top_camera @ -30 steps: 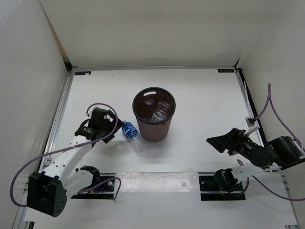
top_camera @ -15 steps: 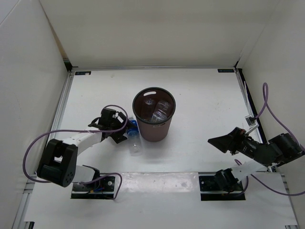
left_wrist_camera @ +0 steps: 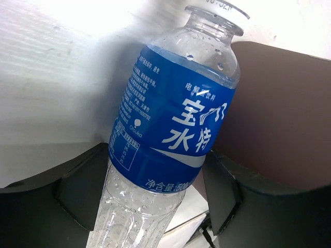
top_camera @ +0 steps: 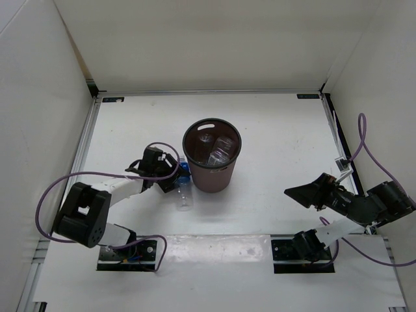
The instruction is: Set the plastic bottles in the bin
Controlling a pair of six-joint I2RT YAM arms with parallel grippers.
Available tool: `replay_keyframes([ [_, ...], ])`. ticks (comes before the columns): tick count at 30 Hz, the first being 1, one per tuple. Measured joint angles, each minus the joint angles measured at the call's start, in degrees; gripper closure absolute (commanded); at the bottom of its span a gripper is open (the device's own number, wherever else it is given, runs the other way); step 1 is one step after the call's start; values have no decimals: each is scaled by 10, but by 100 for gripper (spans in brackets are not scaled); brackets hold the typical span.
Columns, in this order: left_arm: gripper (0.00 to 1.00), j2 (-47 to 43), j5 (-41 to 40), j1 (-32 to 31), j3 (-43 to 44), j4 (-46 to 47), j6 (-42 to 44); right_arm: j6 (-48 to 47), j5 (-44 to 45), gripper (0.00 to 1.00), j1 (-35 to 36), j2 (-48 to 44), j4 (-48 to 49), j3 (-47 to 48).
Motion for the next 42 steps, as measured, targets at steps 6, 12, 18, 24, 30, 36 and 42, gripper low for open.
replay_keyframes([
  [6, 71, -25, 4, 0, -10, -8, -1, 0, 0, 10, 2, 0, 0, 0],
  [12, 74, -214, -68, 0, 36, -174, 19, 0, 0, 10, 3, 0, 0, 0],
  [18, 74, -375, -195, 1, 218, -289, 73, 0, 0, 10, 4, -1, 0, 0],
  [24, 87, -312, -240, 0, 429, -301, 168, 0, 0, 10, 4, -1, 0, 0],
  [30, 90, -147, -252, -73, 574, -240, 262, 0, 0, 10, 4, -1, 0, 0],
  [36, 94, -27, -288, -199, 603, -184, 386, 0, 0, 10, 4, -1, 0, 0],
  [42, 94, 28, -344, -278, 607, -130, 492, 0, 0, 10, 4, -1, 0, 0],
])
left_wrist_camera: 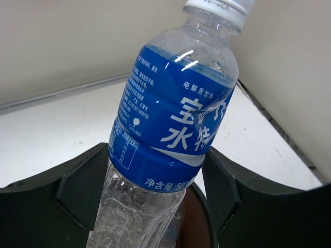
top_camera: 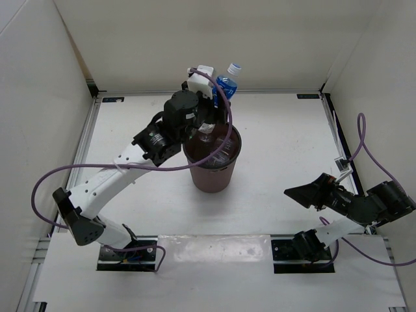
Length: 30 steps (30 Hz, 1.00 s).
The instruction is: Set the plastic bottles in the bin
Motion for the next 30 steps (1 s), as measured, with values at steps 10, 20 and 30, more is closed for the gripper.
replay_keyframes([
  [10, 81, -1, -44, -3, -82, 71, 28, 0, 0, 10, 0, 0, 0, 0],
  [20, 7, -34, -60, -17, -222, 143, 18, 0, 0, 10, 1, 0, 0, 0],
  [30, 0, -61, -85, -20, -191, 93, 12, 0, 0, 10, 5, 0, 0, 0],
])
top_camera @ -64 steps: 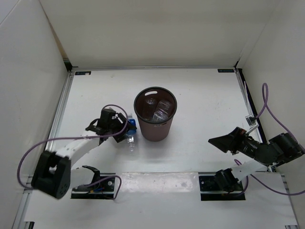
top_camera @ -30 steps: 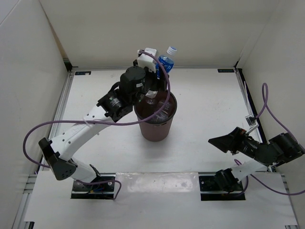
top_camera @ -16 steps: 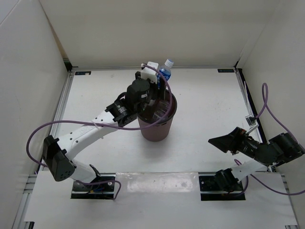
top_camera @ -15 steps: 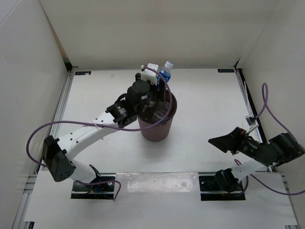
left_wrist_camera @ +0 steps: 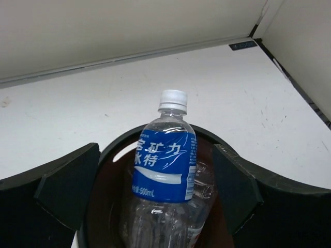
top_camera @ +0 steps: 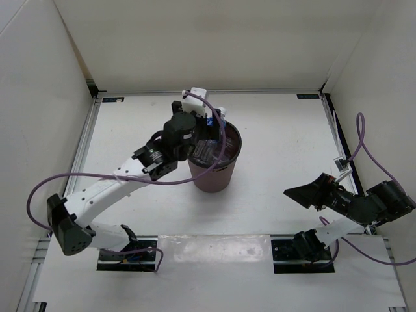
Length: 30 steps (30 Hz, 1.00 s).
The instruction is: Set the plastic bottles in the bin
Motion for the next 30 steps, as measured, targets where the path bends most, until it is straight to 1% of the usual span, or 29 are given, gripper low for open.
replay_keyframes([
  [5, 0, -59, -11, 11, 30, -51, 11, 0, 0, 10, 0, 0, 0, 0],
  [9, 0, -144, -36, 37, 47, -102, 21, 0, 0, 10, 0, 0, 0, 0],
  [12, 0, -216, -74, 60, 50, -155, 24, 0, 0, 10, 2, 0, 0, 0],
  [15, 0, -285, -130, 75, 43, -233, 15, -1, 0, 10, 3, 0, 0, 0],
  [19, 0, -355, -186, 76, -1, -351, -37, -10, 0, 10, 3, 0, 0, 0],
  [23, 0, -382, -202, 76, -93, -477, -101, -19, -2, 10, 0, 0, 0, 0],
  [27, 0, -390, -194, 76, -143, -539, -120, -29, -3, 10, -15, 0, 0, 0],
  [30, 0, -400, -192, 80, -147, -539, -117, -38, -4, 10, -38, 0, 0, -1],
])
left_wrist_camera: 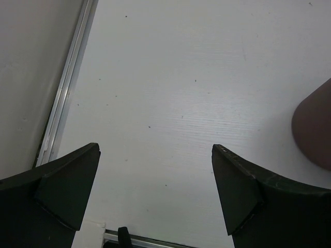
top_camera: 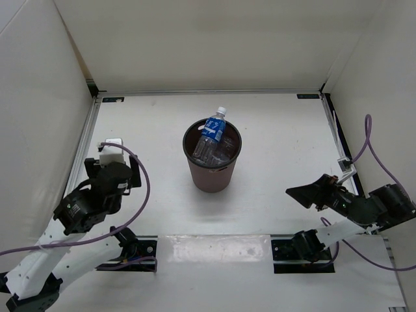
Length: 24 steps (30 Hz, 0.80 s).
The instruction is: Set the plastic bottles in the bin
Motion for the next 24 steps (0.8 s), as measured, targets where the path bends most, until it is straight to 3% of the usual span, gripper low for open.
replay_keyframes([
  [9, 0, 47, 77, 94, 0, 27, 17, -28, -3, 10, -70, 0, 0, -8],
  [24, 0, 61, 128, 119, 0, 28, 21, -40, -7, 10, -221, 10, -1, -15],
])
